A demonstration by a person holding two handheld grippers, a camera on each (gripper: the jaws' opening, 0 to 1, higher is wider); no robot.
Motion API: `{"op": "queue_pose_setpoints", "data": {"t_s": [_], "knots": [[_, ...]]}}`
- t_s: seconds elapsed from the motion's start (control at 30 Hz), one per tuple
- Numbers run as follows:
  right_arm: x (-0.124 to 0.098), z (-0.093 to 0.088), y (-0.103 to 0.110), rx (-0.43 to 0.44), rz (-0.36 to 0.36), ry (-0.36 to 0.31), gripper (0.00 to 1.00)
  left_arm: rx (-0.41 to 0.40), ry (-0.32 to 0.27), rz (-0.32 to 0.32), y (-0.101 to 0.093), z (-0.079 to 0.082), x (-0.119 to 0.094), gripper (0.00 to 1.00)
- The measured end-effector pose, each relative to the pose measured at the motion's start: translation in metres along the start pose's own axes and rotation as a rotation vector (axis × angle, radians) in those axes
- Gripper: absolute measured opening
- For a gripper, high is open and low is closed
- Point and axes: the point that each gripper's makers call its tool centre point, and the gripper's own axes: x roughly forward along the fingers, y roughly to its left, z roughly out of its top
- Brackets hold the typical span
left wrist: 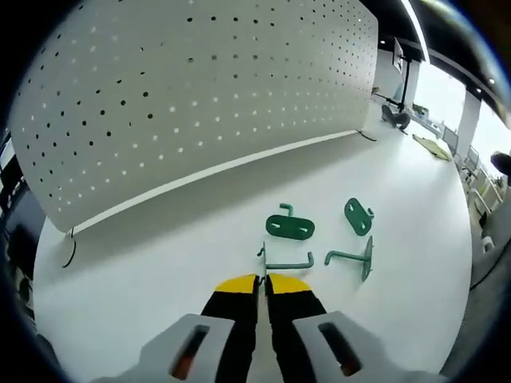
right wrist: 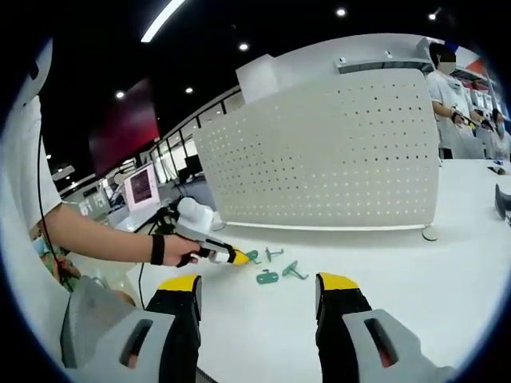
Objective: Insert the hook assembly into the mounting plate slot until the hook locks in place.
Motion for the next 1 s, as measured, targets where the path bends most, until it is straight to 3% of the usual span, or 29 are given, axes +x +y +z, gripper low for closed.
{"op": "queue_pose_setpoints", "data": {"t_s": [0.37,1.0], "knots": [[0.002,0.002,0.005,-0.009,0.019,-0.006,0.58,-0.042,-0.027,-0.025,-0.007,0.0,-0.012,0.04],[0.006,0.008,0.019,-0.025,0.063,-0.02,0.57,-0.139,-0.142,-0.091,-0.037,0.01,-0.042,0.04]]}}
